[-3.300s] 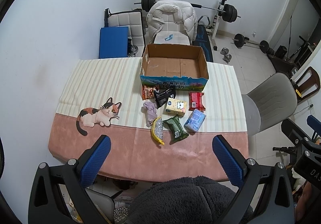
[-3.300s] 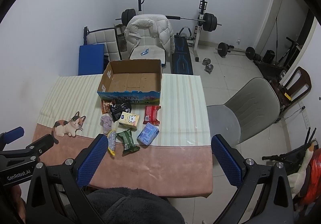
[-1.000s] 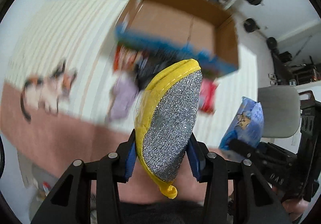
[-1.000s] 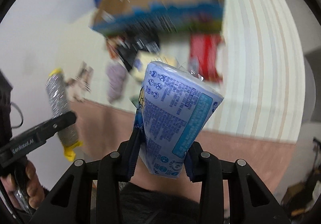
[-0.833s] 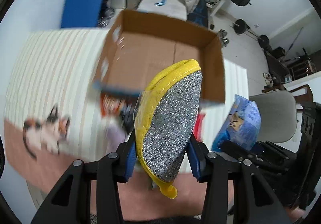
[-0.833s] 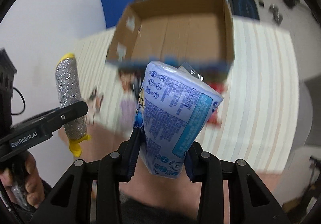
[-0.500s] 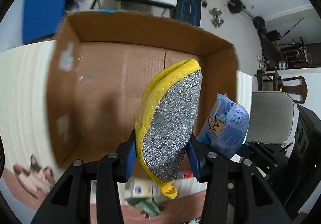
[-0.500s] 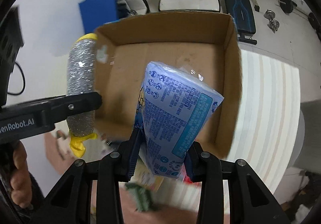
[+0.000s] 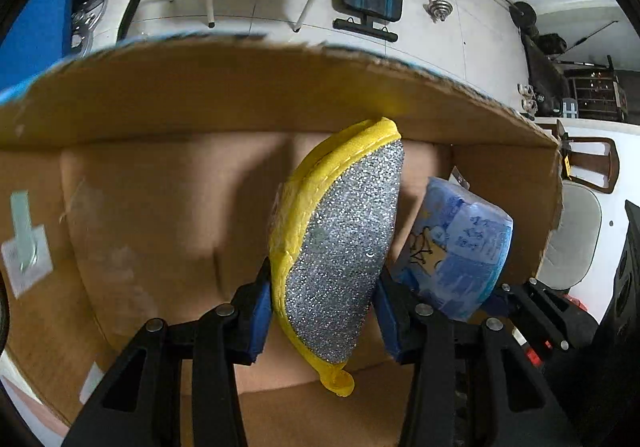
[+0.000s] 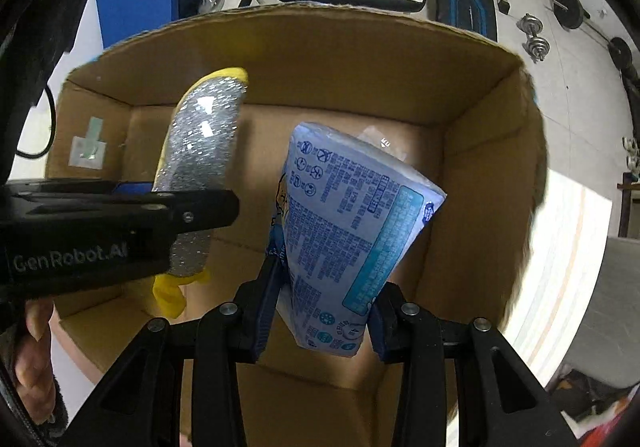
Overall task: Organize soft objects
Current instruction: 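Carry sponge and blue wipes pack into the box and open both tools, then grasp the lilac sock with the left tool while the right grasps the red snack bag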
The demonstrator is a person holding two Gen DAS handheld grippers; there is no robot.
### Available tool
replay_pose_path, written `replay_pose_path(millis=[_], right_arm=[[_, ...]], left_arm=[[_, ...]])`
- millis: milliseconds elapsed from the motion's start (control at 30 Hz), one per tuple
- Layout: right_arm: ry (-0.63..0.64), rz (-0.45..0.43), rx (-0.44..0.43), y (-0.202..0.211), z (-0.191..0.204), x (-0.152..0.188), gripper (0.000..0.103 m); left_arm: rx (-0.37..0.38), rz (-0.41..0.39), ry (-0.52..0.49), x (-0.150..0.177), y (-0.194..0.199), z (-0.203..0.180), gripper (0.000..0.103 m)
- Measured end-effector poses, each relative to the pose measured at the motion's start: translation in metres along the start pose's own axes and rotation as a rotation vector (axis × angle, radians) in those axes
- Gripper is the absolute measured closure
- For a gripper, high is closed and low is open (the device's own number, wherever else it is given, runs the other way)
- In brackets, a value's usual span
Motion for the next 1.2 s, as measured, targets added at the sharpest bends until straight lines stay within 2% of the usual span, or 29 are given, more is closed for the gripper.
replay_pose_path(millis=[100, 167, 200, 267, 300, 333, 367, 400, 467, 533, 600, 667, 733, 767, 867, 933, 1067, 1133, 1200], right_arm=[[0.004, 0.029, 0.002, -0.005, 0.000, -0.002, 0.056], [0.006, 0.024, 0.019, -0.001, -0.001, 0.002, 0.054], [0.006, 0.029, 0.017, -0.001, -0.001, 0.003, 0.053], [0.001, 0.026, 0.016, 0.001, 0.001, 0.003, 0.048], [0.003, 0.020, 0.021, 0.004, 0.003, 0.005, 0.043], [0.007, 0.012, 0.038, 0.007, 0.003, 0.004, 0.038], [0.011, 0.001, 0.050, 0.009, 0.004, 0.004, 0.027], [0.013, -0.007, 0.059, 0.012, 0.004, 0.005, 0.023], [0.009, -0.009, 0.066, 0.017, 0.004, 0.009, 0.023], [-0.001, -0.012, 0.056, 0.024, 0.004, 0.014, 0.022], [-0.016, -0.018, 0.047, 0.031, 0.004, 0.019, 0.006], [-0.033, -0.041, 0.042, 0.041, 0.003, 0.027, 0.000], [-0.044, -0.068, 0.049, 0.046, 0.002, 0.028, 0.000], [-0.053, -0.084, 0.044, 0.050, 0.001, 0.030, 0.000], [-0.083, -0.162, 0.060, 0.067, -0.002, 0.040, 0.000], [-0.101, -0.190, 0.040, 0.077, -0.001, 0.049, 0.000], [-0.102, -0.219, -0.008, 0.098, 0.001, 0.074, 0.000], [-0.086, -0.251, -0.008, 0.112, -0.001, 0.090, 0.000], [-0.085, -0.260, -0.015, 0.121, -0.009, 0.114, 0.000]], left_arm=[[0.010, 0.027, 0.011, -0.001, -0.003, 0.003, 0.058], [-0.016, 0.059, 0.011, 0.002, -0.004, 0.005, 0.054], [-0.027, 0.069, 0.006, 0.003, -0.003, 0.004, 0.050], [-0.031, 0.059, 0.005, 0.005, 0.002, 0.002, 0.036], [-0.037, 0.055, 0.002, 0.006, 0.005, 0.004, 0.023], [-0.041, 0.047, 0.001, 0.007, 0.009, 0.005, 0.017], [-0.041, 0.034, 0.001, 0.010, 0.014, 0.007, 0.017], [-0.042, 0.026, -0.002, 0.013, 0.019, 0.007, 0.017], [-0.056, 0.013, -0.012, 0.015, 0.026, 0.010, 0.014], [-0.080, -0.011, -0.021, 0.022, 0.038, 0.008, 0.006], [-0.101, -0.035, -0.026, 0.030, 0.049, 0.009, 0.005], [-0.120, -0.056, -0.029, 0.040, 0.060, 0.007, 0.004], [-0.161, -0.092, -0.041, 0.051, 0.077, 0.003, 0.004], [-0.181, -0.106, -0.046, 0.047, 0.076, -0.001, 0.004], [-0.297, -0.163, -0.071, 0.060, 0.098, -0.007, 0.003], [-0.350, -0.205, -0.066, 0.072, 0.113, -0.012, 0.003], [-0.385, -0.281, -0.053, 0.099, 0.139, -0.027, 0.003], [-0.425, -0.290, -0.059, 0.124, 0.148, -0.033, 0.003], [-0.433, -0.286, -0.064, 0.147, 0.144, -0.037, 0.003]])
Point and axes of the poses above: each gripper's, at about its wrist camera, not at the fingertips, and y roughly against the way its jaws point, z to its left, x to its underside, the point moved 8 cm from there along -y, roughly the way its jaws point, and after that the axes turned 15 degrees about -y, right-handed, at the moved point
